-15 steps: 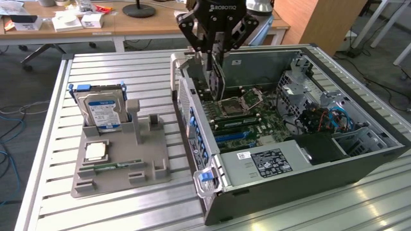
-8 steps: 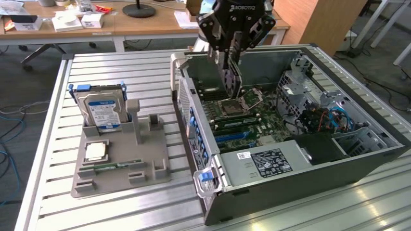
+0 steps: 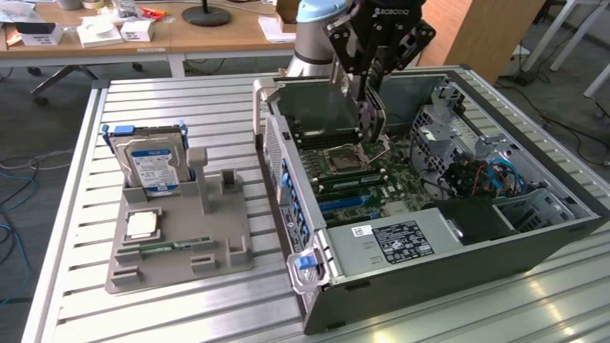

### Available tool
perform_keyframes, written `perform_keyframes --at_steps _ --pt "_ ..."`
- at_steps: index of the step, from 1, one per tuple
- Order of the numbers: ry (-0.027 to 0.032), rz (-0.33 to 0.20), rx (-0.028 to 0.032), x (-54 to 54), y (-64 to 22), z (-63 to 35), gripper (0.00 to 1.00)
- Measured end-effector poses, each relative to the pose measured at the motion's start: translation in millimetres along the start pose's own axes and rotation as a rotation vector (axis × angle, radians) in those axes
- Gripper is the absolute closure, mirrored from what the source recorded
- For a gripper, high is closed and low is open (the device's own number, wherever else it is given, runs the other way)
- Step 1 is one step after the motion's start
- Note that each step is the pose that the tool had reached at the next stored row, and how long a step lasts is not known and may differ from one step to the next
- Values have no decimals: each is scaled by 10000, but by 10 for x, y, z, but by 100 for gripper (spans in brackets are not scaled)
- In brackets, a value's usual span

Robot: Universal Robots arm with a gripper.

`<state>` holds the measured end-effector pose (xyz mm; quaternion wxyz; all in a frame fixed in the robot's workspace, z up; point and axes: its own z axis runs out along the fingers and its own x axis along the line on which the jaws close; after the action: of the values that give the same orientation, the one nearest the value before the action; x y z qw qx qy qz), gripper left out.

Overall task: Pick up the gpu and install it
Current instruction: 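Pick up the gpu and move the gpu toward the slot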

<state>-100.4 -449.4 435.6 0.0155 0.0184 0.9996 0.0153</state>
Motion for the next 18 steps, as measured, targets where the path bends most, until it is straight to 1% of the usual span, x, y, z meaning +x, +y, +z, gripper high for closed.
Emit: perform_keyframes --at_steps 18 --pt "0 -1 -3 -771 35 25 74"
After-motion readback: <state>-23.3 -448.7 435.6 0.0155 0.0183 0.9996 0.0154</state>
